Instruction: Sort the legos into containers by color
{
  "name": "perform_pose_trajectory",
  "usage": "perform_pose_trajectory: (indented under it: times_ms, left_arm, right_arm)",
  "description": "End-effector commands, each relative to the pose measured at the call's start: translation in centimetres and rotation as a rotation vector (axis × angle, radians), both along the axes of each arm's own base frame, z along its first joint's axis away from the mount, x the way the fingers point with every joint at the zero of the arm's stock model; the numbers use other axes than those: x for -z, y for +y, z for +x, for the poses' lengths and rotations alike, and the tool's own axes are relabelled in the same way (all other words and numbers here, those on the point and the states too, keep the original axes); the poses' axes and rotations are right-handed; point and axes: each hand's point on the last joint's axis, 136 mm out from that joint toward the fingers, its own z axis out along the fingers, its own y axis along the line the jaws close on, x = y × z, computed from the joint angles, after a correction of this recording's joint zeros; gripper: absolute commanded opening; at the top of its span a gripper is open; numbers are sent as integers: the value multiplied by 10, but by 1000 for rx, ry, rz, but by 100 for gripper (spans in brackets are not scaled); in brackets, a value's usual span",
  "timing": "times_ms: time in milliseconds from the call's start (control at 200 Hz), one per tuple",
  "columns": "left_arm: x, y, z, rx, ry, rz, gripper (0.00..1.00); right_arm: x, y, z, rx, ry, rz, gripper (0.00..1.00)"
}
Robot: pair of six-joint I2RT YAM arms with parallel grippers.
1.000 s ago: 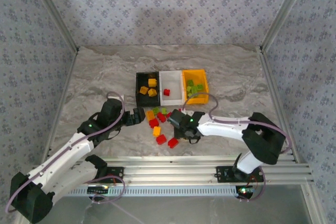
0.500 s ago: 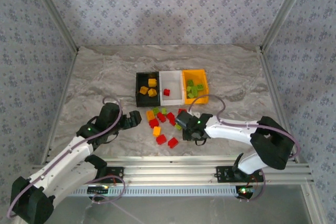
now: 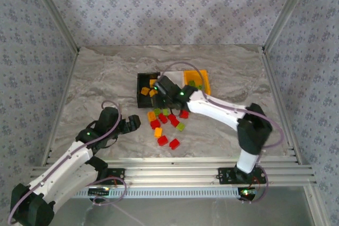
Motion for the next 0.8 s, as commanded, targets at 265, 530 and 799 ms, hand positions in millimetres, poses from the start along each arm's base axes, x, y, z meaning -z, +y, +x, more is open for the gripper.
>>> perform_pose_trajectory:
  times_ms: [265, 530, 799]
  left_arm:
    - [7, 5, -14, -5, 26, -27, 99]
    - [2, 3, -14, -1, 26, -41, 100]
    - [-14, -20, 6, 29, -35, -138, 92]
  right_arm:
    - [37, 52, 89, 18, -6, -27, 41]
    - [0, 69, 108, 1, -65, 117, 69]
    - [-57, 25, 65, -13, -152, 201, 72]
